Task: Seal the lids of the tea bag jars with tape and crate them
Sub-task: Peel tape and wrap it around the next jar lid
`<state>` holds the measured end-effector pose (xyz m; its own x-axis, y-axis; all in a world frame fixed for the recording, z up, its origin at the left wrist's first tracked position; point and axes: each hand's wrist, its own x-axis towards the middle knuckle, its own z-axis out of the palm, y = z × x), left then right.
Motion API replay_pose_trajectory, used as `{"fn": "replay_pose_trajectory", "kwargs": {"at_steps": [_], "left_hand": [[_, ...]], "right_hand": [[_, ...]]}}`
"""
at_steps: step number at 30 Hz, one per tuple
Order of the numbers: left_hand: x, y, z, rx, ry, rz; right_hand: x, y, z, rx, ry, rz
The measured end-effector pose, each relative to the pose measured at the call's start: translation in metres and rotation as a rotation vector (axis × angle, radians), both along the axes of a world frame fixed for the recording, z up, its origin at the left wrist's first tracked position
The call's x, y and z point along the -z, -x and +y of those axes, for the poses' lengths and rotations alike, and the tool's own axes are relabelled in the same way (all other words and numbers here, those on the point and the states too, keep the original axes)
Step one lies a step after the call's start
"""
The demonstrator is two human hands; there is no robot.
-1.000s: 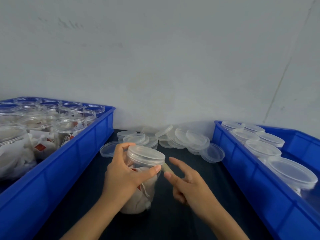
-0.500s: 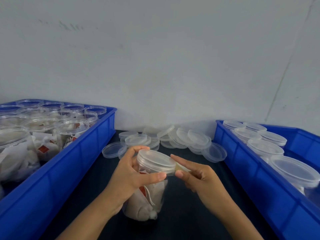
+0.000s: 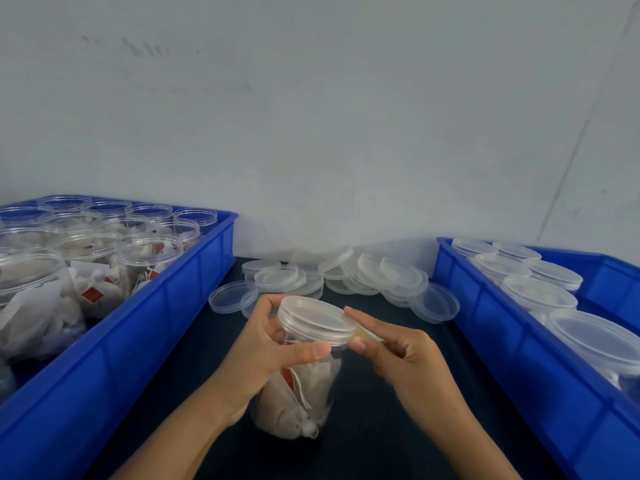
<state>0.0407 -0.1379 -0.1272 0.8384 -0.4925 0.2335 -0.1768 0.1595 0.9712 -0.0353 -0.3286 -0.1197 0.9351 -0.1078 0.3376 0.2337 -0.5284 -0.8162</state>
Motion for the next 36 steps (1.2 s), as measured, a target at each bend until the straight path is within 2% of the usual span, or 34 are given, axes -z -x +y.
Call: {"fn": "replay_pose_trajectory", "kwargs": {"at_steps": [4, 8, 12, 17, 20, 27, 31, 36], "left_hand": [[0.000, 0.008, -0.004, -0.032, -0.030, -0.067], [0.005, 0.017, -0.012, -0.278, -0.161, -0.212], [0.004, 0.015, -0.014, -0.388, -0.124, -0.223], [0.001, 0.002, 0.001, -0.305, 0.009, -0.084], [0.002, -0.005, 0.011, -0.212, 0.044, -0.016], [0.005, -0.009, 0.012, -0.150, 0.048, 0.016], [0.006, -0.008, 0.011, -0.129, 0.053, 0.020], [0.005, -0.006, 0.007, -0.081, 0.064, -0.003]], "right_hand": [[0.003, 0.002, 0.007, 0.086, -0.015, -0.032], [0.004, 0.005, 0.017, 0.167, 0.007, -0.029], [-0.001, 0.011, 0.023, 0.167, 0.249, -0.043], [-0.013, 0.017, 0.023, 0.083, 0.500, -0.068], [-0.022, 0.023, 0.018, 0.075, 0.626, -0.175], [-0.027, 0.025, 0.005, 0.063, 0.734, -0.381], [-0.029, 0.024, 0.002, 0.003, 0.790, -0.398], [-0.027, 0.023, 0.003, 0.089, 0.779, -0.381]]}}
